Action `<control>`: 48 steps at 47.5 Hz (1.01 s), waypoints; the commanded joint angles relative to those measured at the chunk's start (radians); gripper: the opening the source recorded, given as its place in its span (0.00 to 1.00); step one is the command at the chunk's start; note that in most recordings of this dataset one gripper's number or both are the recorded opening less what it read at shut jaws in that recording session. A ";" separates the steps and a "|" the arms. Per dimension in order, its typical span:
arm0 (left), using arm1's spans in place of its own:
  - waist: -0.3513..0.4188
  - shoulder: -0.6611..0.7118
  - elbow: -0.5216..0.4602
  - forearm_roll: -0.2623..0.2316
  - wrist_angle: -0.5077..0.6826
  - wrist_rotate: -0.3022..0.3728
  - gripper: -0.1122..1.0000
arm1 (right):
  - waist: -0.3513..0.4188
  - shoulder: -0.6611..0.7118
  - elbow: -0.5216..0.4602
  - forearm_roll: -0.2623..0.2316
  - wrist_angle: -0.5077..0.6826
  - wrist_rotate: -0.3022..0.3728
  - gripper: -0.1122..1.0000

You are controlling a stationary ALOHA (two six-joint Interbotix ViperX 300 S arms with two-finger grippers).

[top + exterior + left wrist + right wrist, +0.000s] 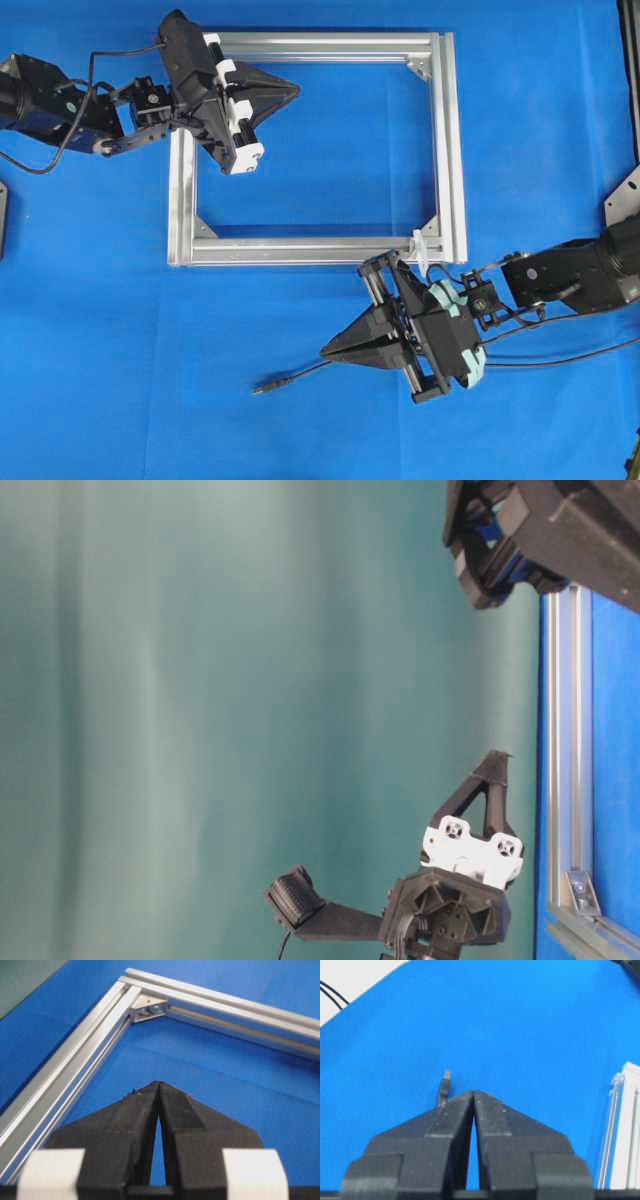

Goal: Insert the wire through the string loop located on the right side.
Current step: 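Lower the right gripper over the black USB cable's plug end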

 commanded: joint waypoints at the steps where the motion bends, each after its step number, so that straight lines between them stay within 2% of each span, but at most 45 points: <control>1: -0.008 -0.044 -0.009 0.029 0.002 0.008 0.10 | 0.017 -0.037 -0.017 -0.006 -0.002 0.002 0.10; 7: -0.009 -0.044 -0.008 0.029 0.000 0.008 0.10 | 0.021 -0.040 -0.020 -0.008 0.020 0.003 0.04; 23: -0.009 -0.043 -0.008 0.029 0.000 0.008 0.10 | 0.023 -0.038 -0.017 -0.006 0.023 0.034 0.05; 27: -0.008 -0.043 -0.008 0.028 0.000 0.008 0.10 | 0.025 -0.035 -0.015 -0.008 0.023 0.054 0.08; 30: -0.009 -0.043 -0.006 0.029 0.000 0.008 0.10 | 0.025 -0.028 -0.018 -0.005 0.023 0.072 0.14; 34: -0.009 -0.043 -0.006 0.029 0.000 0.008 0.10 | 0.026 -0.015 -0.026 -0.002 0.023 0.103 0.31; 44: -0.008 -0.043 -0.006 0.029 0.002 0.008 0.10 | 0.026 0.009 -0.040 0.012 0.028 0.118 0.87; 46: -0.008 -0.043 -0.006 0.029 0.002 0.008 0.10 | 0.026 0.017 -0.044 0.023 0.026 0.118 0.89; 48: -0.009 -0.043 -0.006 0.029 0.002 0.008 0.10 | 0.026 0.028 -0.049 0.037 0.026 0.118 0.85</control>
